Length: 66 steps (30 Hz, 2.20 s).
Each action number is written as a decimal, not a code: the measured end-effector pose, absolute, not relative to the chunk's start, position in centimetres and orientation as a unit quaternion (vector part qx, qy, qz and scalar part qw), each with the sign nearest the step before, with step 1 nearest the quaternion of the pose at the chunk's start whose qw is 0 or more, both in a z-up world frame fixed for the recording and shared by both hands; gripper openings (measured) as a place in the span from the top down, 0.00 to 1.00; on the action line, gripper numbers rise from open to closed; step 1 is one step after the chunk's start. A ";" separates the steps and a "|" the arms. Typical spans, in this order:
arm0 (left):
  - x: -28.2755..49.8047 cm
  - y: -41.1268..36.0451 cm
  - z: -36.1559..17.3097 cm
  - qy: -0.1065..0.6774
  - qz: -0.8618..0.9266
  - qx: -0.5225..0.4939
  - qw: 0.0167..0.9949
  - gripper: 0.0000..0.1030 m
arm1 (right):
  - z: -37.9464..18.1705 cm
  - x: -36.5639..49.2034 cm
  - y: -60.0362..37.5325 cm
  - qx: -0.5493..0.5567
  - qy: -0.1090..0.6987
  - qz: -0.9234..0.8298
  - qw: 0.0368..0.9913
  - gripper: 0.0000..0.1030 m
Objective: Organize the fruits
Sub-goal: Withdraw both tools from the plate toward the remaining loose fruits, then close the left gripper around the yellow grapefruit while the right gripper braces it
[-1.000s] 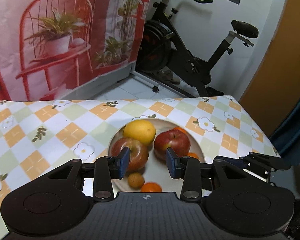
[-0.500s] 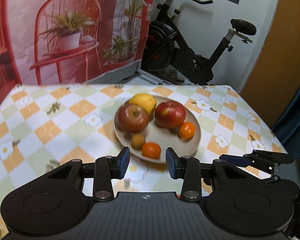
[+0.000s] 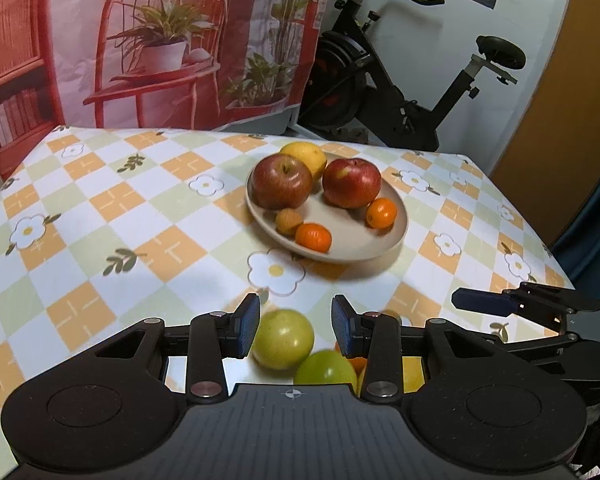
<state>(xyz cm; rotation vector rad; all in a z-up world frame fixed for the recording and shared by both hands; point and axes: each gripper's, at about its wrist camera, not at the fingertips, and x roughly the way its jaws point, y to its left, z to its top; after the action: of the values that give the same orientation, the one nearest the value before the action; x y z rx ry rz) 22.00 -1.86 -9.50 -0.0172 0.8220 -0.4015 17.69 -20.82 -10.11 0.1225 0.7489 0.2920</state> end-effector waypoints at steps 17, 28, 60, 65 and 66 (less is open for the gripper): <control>20.4 -2.3 -10.3 0.403 -0.198 -0.007 0.893 0.60 | -10.6 16.0 -20.4 0.055 0.378 0.149 0.912 0.46; 19.0 -2.4 -10.8 0.411 -0.217 -0.022 0.885 0.60 | -10.8 14.7 -20.6 0.062 0.378 0.156 0.911 0.46; 18.9 -2.6 -13.6 0.467 -0.267 -0.103 0.836 0.60 | -10.8 12.7 -20.2 0.040 0.390 0.173 0.904 0.46; 19.1 -3.2 -13.7 0.470 -0.282 -0.110 0.829 0.59 | -11.0 12.5 -19.7 0.013 0.399 0.186 0.898 0.46; 19.2 -3.4 -13.8 0.470 -0.285 -0.111 0.828 0.59 | -11.1 12.6 -19.6 0.009 0.401 0.189 0.896 0.46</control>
<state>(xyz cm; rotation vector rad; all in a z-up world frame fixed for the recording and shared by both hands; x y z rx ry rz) 19.21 -3.35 -13.75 -0.2347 0.9985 -0.6042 12.58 -19.59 -11.06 0.0190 0.8311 0.3924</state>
